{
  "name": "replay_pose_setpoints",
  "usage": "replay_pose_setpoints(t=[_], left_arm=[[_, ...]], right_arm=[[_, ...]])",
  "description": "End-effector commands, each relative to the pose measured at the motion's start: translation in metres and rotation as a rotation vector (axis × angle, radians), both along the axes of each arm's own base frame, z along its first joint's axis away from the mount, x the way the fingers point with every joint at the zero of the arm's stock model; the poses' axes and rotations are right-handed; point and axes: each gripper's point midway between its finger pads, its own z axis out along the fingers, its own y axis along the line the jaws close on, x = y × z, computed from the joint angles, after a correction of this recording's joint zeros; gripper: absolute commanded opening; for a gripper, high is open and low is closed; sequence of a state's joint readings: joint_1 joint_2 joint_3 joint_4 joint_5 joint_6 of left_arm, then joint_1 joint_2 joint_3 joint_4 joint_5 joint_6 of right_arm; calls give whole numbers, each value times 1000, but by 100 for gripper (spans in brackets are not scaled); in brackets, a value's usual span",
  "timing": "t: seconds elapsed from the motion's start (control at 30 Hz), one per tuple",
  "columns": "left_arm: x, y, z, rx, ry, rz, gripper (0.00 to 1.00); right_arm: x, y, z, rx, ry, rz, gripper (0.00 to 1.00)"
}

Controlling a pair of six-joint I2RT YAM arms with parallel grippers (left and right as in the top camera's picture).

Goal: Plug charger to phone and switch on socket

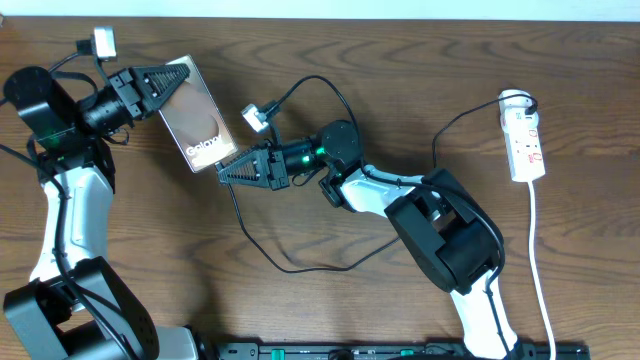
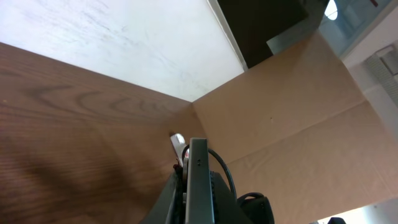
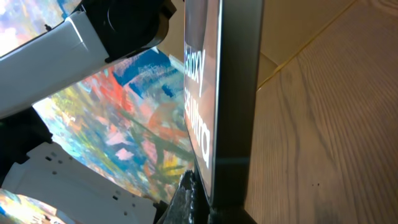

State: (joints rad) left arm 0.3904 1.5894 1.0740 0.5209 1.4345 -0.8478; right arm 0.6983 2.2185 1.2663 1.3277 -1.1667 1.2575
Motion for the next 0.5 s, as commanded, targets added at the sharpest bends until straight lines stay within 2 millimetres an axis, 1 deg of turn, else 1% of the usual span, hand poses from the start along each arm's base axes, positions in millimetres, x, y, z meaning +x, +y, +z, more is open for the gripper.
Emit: replay_pose_setpoints(t=[0.0,0.47], left_arm=[[-20,-17,9,-1,-19,-132,7],[-18,-16,9,-1,-18,-121,7]], right_arm=[[39,1,18,70,38,-193,1],[39,1,19,71,40,-195,1]])
